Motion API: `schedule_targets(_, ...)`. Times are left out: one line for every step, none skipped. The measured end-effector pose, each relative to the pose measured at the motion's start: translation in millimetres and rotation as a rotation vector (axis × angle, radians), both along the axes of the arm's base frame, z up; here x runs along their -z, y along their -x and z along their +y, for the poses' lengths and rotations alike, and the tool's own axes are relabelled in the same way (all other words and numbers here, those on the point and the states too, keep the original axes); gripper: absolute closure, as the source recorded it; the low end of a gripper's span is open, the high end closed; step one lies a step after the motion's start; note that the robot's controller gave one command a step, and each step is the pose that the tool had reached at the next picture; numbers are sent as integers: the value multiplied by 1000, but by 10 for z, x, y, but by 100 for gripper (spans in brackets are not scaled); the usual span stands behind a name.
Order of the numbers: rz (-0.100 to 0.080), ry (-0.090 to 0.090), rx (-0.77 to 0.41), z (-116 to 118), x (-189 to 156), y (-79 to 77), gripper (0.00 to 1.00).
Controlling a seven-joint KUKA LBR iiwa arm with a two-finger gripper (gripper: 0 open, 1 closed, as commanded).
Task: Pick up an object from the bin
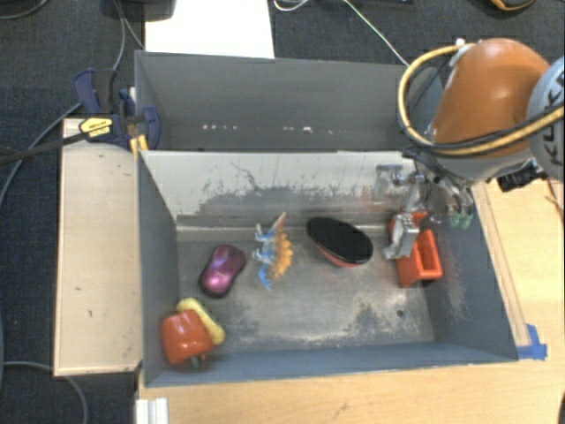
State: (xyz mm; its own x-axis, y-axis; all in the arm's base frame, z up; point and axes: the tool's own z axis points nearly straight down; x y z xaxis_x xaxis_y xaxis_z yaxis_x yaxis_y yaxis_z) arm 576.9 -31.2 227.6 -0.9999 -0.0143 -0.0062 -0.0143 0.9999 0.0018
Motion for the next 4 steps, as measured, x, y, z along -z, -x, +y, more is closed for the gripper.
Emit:
schedule_targets(-1, 1, 57, -41, 1041, 7, 0)
schedule_targets(-21, 4, 100, -80, 1556, -27, 0)
schedule_targets(-4, 0, 411, -23, 1530, 103, 100)
schedule_targets(-4, 0, 410, -22, 1531, 103, 100)
